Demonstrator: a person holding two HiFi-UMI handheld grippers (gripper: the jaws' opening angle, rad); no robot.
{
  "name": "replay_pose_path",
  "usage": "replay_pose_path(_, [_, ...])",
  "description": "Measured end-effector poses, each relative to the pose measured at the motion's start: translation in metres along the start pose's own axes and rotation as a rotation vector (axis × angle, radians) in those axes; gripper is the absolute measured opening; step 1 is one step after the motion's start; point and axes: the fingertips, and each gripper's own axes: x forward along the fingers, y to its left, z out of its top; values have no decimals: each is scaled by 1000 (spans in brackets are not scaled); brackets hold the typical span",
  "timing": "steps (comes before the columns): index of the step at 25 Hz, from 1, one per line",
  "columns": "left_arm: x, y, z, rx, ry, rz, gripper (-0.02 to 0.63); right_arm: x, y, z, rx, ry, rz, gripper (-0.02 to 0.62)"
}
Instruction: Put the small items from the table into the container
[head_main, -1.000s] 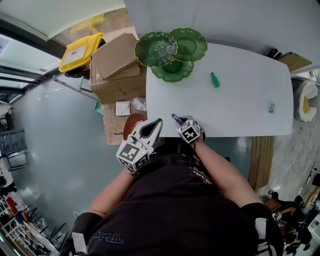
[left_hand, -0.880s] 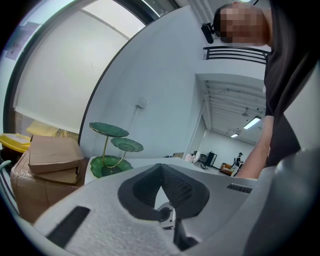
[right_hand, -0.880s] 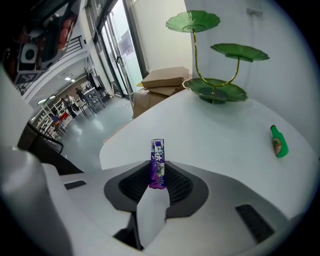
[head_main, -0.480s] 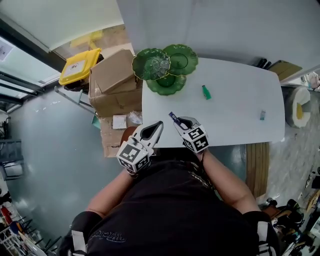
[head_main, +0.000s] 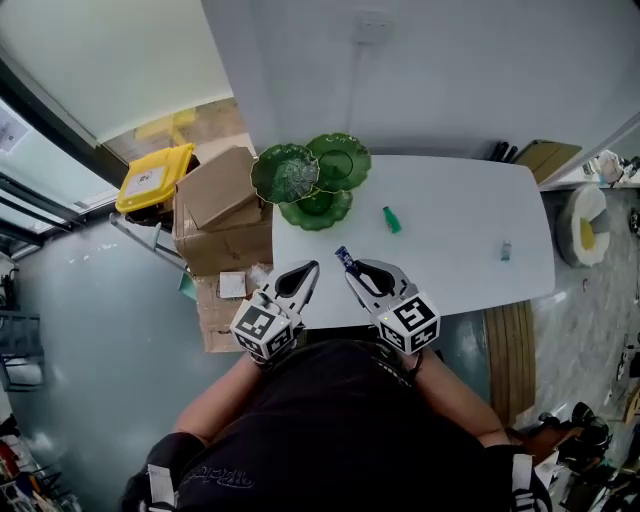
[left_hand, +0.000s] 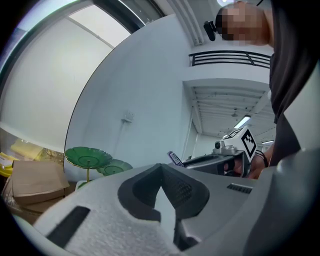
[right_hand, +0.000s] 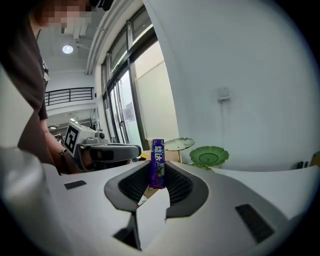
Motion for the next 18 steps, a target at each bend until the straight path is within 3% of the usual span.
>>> replay_pose_path(9, [22,-8,13,23,-12,-8,6,-11,-18,13,-21,-21,-16,91])
replay_pose_path(18, [21,6,23,25,-27,44,6,8,-18,21,-53,-3,39,91])
